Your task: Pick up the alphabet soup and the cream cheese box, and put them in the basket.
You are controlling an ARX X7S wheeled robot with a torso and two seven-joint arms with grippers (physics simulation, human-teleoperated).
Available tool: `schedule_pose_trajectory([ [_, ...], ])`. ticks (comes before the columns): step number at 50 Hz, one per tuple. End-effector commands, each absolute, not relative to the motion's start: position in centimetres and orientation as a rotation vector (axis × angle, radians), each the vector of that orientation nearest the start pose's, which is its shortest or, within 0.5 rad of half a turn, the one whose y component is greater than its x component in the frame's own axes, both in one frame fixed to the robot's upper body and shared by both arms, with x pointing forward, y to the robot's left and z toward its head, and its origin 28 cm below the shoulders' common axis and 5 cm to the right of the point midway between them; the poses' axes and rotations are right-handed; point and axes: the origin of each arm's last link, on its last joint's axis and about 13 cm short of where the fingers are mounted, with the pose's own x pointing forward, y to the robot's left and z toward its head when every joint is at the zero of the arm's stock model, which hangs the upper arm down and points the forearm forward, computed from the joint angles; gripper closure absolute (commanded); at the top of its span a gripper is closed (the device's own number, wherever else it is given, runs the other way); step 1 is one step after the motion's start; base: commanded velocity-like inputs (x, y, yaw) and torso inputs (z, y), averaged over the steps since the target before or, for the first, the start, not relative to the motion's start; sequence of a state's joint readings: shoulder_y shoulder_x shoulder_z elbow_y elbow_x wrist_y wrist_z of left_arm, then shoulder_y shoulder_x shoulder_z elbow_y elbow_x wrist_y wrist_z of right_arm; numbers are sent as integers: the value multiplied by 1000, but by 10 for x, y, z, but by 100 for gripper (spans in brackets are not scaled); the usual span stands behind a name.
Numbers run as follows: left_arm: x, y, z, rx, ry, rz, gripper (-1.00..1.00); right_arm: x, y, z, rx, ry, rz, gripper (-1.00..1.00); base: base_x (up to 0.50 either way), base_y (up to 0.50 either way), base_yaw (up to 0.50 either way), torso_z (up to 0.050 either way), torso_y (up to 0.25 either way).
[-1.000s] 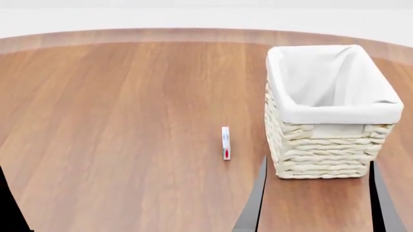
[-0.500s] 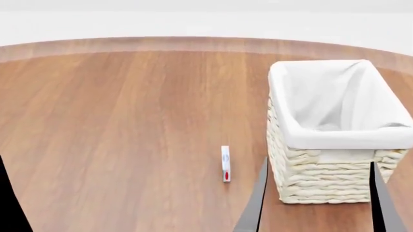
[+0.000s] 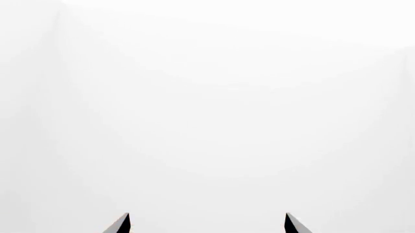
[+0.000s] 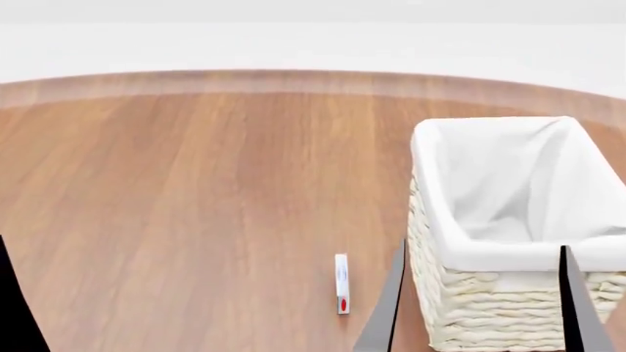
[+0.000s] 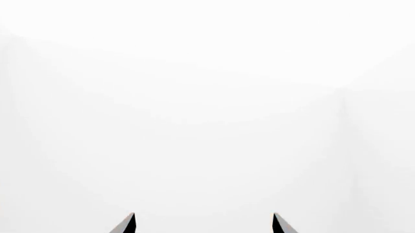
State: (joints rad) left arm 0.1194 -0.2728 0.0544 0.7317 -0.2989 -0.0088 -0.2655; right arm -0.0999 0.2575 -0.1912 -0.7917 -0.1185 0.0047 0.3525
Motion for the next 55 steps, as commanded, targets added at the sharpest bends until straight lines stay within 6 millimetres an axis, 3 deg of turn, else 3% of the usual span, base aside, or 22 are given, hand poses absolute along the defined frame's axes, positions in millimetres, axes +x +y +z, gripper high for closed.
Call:
schedule_pose_trajectory([
  [1, 165, 220, 142, -131, -544, 3, -100, 159, -94, 153, -143, -707, -90, -100, 211, 0, 0, 0, 0],
  [24, 167, 218, 141, -136, -539, -6, -100, 160, -96, 150, -140, -703, -91, -100, 209, 0, 0, 0, 0],
  [55, 166, 217, 139, -98, -524, -1, -100, 159, -96, 149, -128, -697, -91, -100, 1, 0, 0, 0, -52],
])
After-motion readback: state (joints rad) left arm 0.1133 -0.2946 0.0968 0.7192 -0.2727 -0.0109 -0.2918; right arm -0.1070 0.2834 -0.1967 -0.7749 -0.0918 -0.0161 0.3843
